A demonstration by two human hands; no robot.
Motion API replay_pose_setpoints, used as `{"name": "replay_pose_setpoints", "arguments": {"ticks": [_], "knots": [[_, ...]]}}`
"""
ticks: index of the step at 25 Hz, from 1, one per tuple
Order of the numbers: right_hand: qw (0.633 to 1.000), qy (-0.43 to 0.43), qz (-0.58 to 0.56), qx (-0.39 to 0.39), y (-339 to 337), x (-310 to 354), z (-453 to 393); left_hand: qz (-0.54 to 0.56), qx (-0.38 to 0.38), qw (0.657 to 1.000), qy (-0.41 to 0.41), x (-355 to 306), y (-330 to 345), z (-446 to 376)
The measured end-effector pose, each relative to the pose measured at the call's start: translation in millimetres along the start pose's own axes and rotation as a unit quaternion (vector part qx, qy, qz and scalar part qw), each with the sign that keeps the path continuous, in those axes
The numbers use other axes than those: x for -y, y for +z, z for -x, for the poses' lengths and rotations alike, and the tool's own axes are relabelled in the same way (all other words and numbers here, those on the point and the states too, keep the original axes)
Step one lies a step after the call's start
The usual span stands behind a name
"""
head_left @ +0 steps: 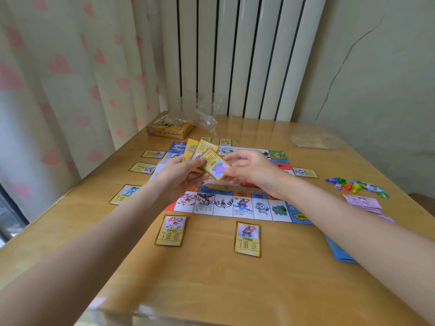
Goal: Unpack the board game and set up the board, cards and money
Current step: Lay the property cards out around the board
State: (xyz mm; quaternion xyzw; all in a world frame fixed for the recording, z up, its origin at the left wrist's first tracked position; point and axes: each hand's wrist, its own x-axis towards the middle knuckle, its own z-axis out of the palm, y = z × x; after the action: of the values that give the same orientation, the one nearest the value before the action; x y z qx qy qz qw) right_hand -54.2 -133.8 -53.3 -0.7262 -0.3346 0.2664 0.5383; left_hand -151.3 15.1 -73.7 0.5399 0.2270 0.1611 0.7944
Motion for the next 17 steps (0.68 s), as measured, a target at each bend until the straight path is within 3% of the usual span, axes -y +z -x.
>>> {"name": "replay_pose_setpoints", "arguments": {"ticks": [2,4,8,12,17], "knots": [[0.999,0.02,-0.036,-0.018,1,-2,-2,0.0,0.009,1.0,0.0,-2,1,2],[0.993,0.018,-0.077,-0.084,-1,-1,-8,-0.029,0.035,0.999,-0.003,-5,2,6],[0.982,-0.033,-0.102,-0.154,-8,9,-21,-0.085,0.073,0.994,0.014,-12,11,12],[0.991,-0.066,-0.078,-0.087,-13,18,-37,-0.032,-0.006,0.998,0.048,-31,9,-15],[0.99,-0.08,0.11,-0.02,-27,32,-83,-0.076,-0.055,0.992,0.083,-57,16,-71]]}}
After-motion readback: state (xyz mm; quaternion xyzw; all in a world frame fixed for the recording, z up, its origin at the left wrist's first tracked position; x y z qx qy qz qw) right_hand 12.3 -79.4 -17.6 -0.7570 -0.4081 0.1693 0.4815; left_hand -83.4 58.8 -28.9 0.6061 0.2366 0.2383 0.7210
